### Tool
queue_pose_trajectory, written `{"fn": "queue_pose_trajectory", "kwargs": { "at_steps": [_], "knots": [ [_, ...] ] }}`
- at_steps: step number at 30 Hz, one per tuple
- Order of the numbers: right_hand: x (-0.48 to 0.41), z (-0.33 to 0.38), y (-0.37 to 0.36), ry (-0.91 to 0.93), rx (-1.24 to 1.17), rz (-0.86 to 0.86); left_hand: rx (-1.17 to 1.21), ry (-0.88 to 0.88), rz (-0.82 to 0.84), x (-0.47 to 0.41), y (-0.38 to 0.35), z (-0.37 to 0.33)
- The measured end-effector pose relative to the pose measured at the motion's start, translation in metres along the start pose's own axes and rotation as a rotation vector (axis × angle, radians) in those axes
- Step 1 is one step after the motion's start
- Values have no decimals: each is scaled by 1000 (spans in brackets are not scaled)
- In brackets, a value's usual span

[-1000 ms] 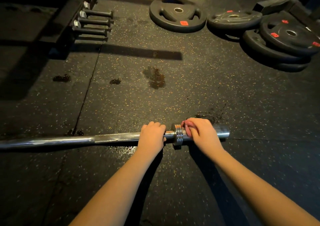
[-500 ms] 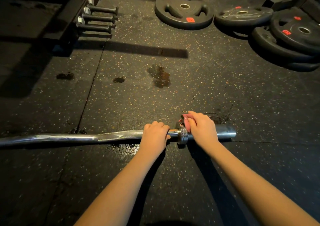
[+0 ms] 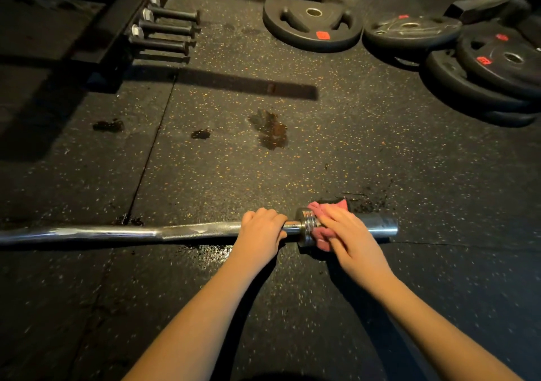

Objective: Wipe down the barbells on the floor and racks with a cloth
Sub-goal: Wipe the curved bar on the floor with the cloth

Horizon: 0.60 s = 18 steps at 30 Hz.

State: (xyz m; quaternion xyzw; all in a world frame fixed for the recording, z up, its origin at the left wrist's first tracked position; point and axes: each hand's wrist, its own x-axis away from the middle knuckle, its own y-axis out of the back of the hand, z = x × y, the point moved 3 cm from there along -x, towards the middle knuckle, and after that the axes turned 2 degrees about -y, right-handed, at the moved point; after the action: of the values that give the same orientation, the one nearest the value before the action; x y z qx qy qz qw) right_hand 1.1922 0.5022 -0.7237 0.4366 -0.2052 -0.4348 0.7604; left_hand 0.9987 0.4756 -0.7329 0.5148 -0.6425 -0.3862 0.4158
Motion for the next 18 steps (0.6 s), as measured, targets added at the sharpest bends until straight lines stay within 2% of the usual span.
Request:
{"fn": "queue_pose_trajectory", "kwargs": {
  "at_steps": [2,5,8,11,13,15,16,18],
  "knots": [
    [1,-20,11,-61,81,-39,5,-7,-5,0,1,-1],
    [-20,-13,10,-245,57,-172,10,-14,-4,-4,2,2],
    [-25,15,-9,-126,7,-122,-16,-30,-3,-8,3,4],
    [-16,1,5,-10,40,-50,-33,-44,4,-9,3,5],
    [-15,-23,18,-89,176,-141,-35,-49,5,-11,4,7],
    [-18,-28,22,-330,167,-246,-34,-48,11,-13,4,8],
    [-21,-23,16,-372,140,-256,-40,-48,15,-15,5,9],
    [-24,-1,2,-228,67,-219,-55,-44,23,-17,5,9]
  ]
}}
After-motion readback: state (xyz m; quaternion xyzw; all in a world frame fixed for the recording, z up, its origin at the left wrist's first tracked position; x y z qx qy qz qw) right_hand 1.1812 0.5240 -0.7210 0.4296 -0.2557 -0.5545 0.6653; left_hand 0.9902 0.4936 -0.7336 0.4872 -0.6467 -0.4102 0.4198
